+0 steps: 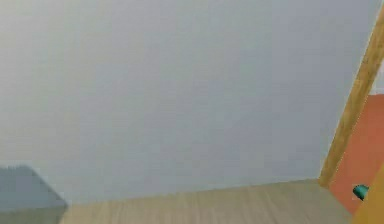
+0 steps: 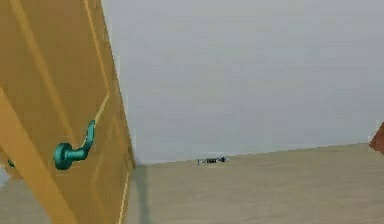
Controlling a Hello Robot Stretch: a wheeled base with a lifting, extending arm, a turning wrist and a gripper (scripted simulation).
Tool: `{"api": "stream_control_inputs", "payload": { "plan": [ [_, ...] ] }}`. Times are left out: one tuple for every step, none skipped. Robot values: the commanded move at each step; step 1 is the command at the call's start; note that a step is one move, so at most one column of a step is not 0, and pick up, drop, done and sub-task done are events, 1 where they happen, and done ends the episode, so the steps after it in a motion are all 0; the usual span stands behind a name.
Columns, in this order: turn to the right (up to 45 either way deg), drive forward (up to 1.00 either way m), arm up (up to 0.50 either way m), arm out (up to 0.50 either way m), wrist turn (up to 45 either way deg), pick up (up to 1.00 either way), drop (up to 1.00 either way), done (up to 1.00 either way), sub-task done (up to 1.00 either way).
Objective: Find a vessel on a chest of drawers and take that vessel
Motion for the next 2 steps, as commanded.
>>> {"api": "stream_control_inputs", "payload": {
  "plan": [
    [0.0, 0.50, 0.00, 0.00, 0.0, 0.00, 0.00, 0.00, 0.00],
    [18.0, 0.00, 0.00, 0.00, 0.0, 0.00, 0.00, 0.00, 0.00]
  ]
}}
